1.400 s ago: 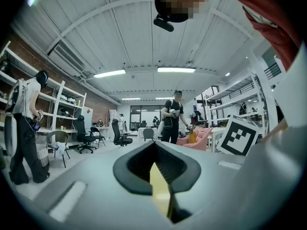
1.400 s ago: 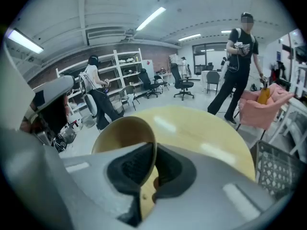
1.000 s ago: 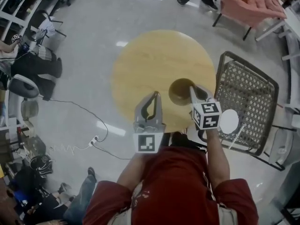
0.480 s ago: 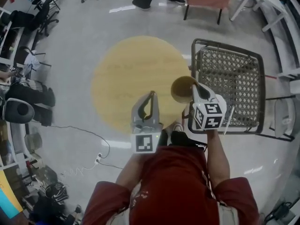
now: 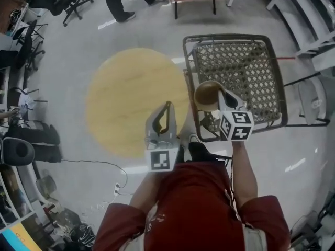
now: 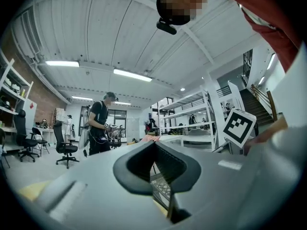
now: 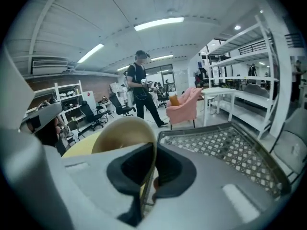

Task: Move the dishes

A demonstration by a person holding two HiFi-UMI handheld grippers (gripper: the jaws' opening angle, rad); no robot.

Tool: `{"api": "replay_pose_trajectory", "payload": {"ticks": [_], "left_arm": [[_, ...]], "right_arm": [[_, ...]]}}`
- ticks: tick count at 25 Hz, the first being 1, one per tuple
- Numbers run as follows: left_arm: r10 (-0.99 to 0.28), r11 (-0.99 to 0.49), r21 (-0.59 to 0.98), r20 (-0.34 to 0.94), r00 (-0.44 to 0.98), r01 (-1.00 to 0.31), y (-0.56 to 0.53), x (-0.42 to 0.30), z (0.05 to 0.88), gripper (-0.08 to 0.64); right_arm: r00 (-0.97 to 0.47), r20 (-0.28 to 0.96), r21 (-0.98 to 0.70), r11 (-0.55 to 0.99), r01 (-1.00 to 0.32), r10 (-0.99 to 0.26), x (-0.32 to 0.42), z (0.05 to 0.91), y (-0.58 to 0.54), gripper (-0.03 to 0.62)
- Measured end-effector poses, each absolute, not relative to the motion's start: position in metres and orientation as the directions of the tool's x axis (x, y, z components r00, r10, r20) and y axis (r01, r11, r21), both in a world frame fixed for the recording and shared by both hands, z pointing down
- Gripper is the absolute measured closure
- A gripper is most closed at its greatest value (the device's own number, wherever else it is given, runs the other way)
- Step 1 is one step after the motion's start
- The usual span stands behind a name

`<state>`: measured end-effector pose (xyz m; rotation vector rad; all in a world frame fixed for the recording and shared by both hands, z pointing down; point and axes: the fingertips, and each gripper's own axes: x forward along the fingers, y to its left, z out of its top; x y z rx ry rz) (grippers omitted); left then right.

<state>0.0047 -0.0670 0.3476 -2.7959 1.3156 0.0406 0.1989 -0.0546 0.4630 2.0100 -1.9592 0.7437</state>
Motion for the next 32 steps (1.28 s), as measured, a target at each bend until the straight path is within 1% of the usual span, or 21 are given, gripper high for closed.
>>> {"api": "replay_pose_trajectory", "payload": {"ticks": [7, 16, 22, 32], "left_arm": [[-0.714, -0.697, -0.044, -0.056, 0.698, -0.716, -0.053, 0.05, 0.352, 0.553], [-0.639, -0.769, -0.025, -0.008, 0.769, -0.639, -0.028, 0.105, 0.368, 0.552], [-0.612, -0.791, -0.043, 0.033, 0.79, -0.61, -0.017, 0.123, 0.38, 0.552], [-0.593, -0.805, -0.033, 0.049, 0.804, -0.592, -0.004, 0.142, 0.39, 0.553]], "right_arm": [[0.066, 0.523, -0.177, -0.184, -0.967, -0.85, 0.249, 0.472, -0.031, 0.58], [0.151, 0.545, -0.196, -0.3, -0.934, -0.825, 0.296, 0.49, 0.008, 0.58], [0.189, 0.58, -0.206, -0.367, -0.907, -0.792, 0.322, 0.515, 0.026, 0.58], [0.22, 0.633, -0.223, -0.447, -0.866, -0.742, 0.352, 0.557, 0.033, 0.58]]}}
